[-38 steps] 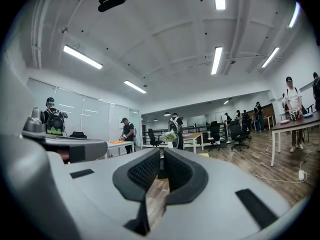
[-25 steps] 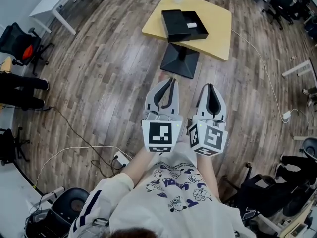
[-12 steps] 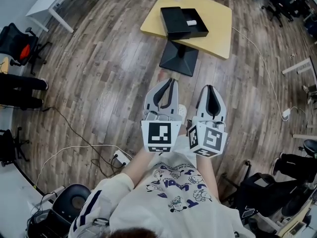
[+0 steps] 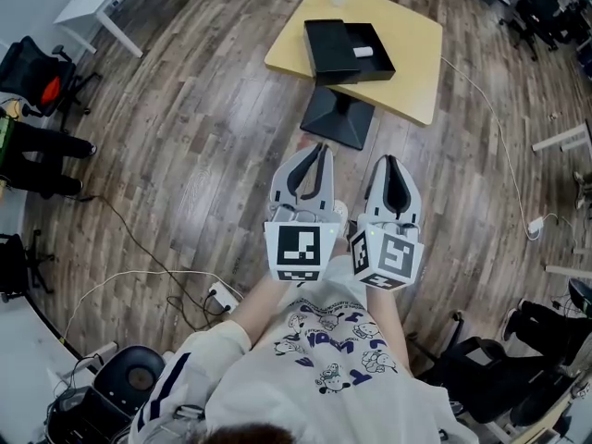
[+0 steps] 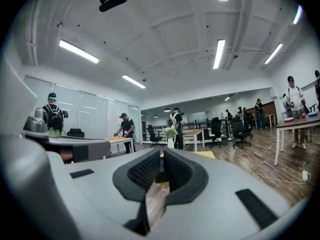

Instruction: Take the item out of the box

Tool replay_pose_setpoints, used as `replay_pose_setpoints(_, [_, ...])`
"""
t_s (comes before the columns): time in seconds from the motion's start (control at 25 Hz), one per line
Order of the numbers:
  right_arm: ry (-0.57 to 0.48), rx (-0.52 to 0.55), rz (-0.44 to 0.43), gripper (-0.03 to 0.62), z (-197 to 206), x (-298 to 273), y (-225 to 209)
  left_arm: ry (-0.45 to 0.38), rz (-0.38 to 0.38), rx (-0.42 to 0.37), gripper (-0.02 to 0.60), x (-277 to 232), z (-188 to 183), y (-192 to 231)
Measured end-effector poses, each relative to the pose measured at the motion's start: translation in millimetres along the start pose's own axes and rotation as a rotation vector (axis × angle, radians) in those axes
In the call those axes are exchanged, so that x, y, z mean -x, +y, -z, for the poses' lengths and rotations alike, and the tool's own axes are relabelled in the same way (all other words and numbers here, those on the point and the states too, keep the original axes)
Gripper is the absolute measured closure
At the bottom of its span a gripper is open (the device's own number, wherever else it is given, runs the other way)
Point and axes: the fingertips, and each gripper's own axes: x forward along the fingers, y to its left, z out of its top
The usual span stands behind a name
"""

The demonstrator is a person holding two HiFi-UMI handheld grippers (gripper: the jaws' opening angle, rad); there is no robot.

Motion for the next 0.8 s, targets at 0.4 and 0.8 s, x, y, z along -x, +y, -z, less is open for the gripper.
replay_pose_setpoints(0.4, [0.004, -0.002, -0.032, 0.553, -3, -61, -25, 0.002, -0.033, 0.002, 0.554, -62, -2, 6])
replay_pose_setpoints(0.8, [0.021, -0.004, -0.070, 0.553, -15, -125, -52, 0.010, -0.072, -0.004, 0.554, -125, -17, 13])
